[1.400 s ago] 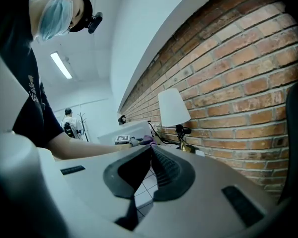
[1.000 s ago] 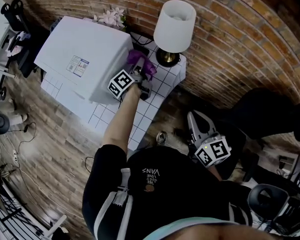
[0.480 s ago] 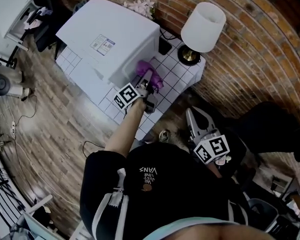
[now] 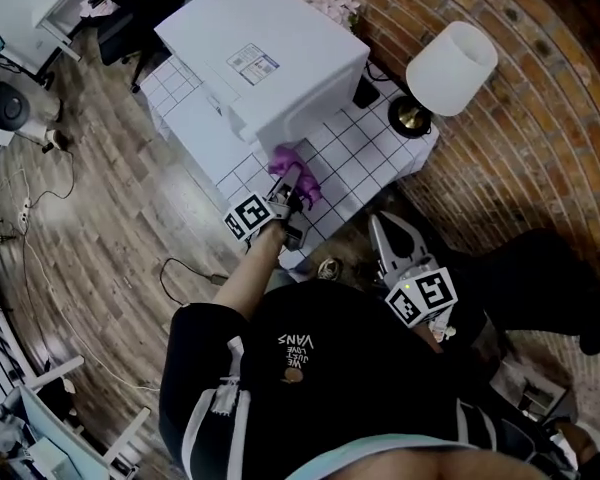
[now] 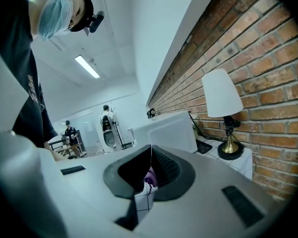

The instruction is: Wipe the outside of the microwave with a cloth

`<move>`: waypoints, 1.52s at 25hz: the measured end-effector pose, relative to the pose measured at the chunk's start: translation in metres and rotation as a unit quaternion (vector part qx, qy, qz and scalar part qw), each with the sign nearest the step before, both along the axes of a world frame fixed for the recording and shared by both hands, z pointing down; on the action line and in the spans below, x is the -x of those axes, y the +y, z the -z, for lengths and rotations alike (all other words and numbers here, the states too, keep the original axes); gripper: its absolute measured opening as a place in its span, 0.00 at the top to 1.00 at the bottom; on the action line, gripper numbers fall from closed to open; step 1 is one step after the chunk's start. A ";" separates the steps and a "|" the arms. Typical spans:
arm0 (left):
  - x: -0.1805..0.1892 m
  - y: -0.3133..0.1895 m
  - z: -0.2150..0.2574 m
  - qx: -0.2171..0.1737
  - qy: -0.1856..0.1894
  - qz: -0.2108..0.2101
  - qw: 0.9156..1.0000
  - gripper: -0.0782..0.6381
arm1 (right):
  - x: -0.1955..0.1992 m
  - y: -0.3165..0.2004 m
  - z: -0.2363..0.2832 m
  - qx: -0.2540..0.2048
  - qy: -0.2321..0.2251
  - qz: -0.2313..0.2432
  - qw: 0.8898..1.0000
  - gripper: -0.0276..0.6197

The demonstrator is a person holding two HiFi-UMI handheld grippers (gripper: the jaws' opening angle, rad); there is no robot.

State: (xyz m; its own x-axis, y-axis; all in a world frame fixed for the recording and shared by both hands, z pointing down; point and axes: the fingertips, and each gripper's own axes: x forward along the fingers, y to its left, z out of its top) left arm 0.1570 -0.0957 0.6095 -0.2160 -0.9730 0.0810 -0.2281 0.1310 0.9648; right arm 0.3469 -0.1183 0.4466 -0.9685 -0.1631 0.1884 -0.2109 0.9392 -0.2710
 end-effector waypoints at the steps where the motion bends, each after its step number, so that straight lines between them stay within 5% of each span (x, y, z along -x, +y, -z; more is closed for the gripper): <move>1: 0.002 0.005 -0.004 0.003 0.001 0.005 1.000 0.70 | 0.001 0.002 -0.002 0.000 0.002 0.005 1.000 0.95; 10: 0.004 -0.010 -0.022 0.015 0.013 -0.006 1.000 0.70 | -0.001 -0.007 0.000 -0.003 0.009 -0.007 1.000 0.95; 25: -0.004 -0.151 -0.025 0.001 0.020 -0.073 0.997 0.70 | -0.060 -0.057 -0.013 0.006 0.041 -0.128 0.991 0.95; 38: -0.018 -0.227 -0.021 -0.004 0.038 -0.087 0.995 0.70 | -0.073 -0.064 -0.019 0.010 0.063 -0.150 0.987 0.95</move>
